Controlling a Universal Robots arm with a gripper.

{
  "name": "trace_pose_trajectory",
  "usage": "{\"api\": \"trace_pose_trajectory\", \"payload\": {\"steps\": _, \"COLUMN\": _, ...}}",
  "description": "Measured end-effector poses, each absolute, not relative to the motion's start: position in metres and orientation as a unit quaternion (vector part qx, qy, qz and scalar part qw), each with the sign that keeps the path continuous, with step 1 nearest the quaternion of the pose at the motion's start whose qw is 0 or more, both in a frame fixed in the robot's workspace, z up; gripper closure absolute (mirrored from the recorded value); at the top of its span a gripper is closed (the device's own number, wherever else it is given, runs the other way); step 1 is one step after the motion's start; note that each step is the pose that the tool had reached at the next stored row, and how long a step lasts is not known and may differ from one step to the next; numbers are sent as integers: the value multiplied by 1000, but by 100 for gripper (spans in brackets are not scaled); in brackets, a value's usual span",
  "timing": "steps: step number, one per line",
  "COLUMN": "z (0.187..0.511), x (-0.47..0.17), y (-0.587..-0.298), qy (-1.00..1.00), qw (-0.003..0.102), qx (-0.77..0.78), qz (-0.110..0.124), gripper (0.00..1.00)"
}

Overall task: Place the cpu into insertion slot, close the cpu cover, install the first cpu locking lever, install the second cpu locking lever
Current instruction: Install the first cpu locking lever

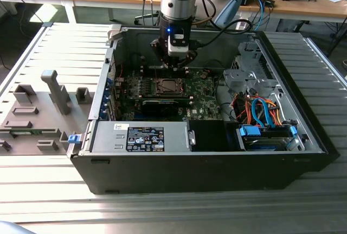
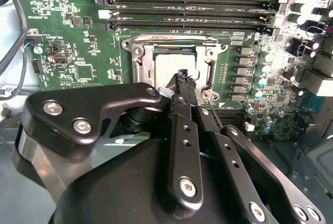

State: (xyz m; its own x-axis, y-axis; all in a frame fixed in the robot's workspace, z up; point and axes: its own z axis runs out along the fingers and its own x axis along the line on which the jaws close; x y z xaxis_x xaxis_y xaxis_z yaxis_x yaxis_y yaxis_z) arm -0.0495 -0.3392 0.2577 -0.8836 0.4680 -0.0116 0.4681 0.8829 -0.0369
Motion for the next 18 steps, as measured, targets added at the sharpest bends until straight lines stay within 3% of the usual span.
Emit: {"api": "trace_pose_trajectory", "payload": {"steps": 18, "z": 258, "x": -49, "y": -339, "qy": 974, "qw": 1, "qx": 228, "qz": -19, "gripper": 89}}
